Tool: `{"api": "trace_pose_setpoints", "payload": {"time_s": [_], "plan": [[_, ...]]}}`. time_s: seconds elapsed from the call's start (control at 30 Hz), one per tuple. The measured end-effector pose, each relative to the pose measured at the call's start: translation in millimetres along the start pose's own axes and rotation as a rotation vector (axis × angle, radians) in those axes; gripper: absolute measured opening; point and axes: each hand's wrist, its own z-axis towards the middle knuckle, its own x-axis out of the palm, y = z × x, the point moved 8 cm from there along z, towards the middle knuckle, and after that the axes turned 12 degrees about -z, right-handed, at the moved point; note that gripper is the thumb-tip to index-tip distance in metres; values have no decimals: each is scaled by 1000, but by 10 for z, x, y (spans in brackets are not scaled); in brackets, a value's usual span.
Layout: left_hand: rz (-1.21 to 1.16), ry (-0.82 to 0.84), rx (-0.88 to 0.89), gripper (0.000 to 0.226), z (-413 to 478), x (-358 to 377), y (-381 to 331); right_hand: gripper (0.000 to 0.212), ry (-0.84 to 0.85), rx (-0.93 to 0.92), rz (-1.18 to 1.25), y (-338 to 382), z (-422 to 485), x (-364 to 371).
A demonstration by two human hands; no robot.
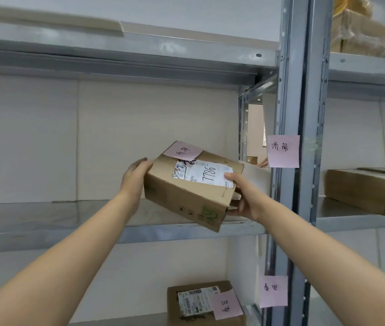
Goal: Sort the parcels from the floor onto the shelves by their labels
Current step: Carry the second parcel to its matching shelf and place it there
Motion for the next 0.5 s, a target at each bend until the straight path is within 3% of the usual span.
{"api": "trace_pose_setpoints", "payload": {"time_s": [0.03, 0.17, 0.33, 0.43, 0.5], "plan": [[30, 49, -37, 19, -23, 21, 34, 49, 22, 24, -15, -5, 19, -2], [-18, 109, -124, 31, -47, 86, 223, 37, 21, 69, -34, -23, 111, -2], [-88, 150, -237, 32, -51, 149, 411, 56, -48, 52, 96, -50, 286, 14], [-162, 141, -312, 29, -69, 162, 516, 51, -137, -21, 283, -44, 348, -20], [-194, 122, -340, 26, -79, 179, 577, 48, -159, -71, 274, -28, 389, -21]]}}
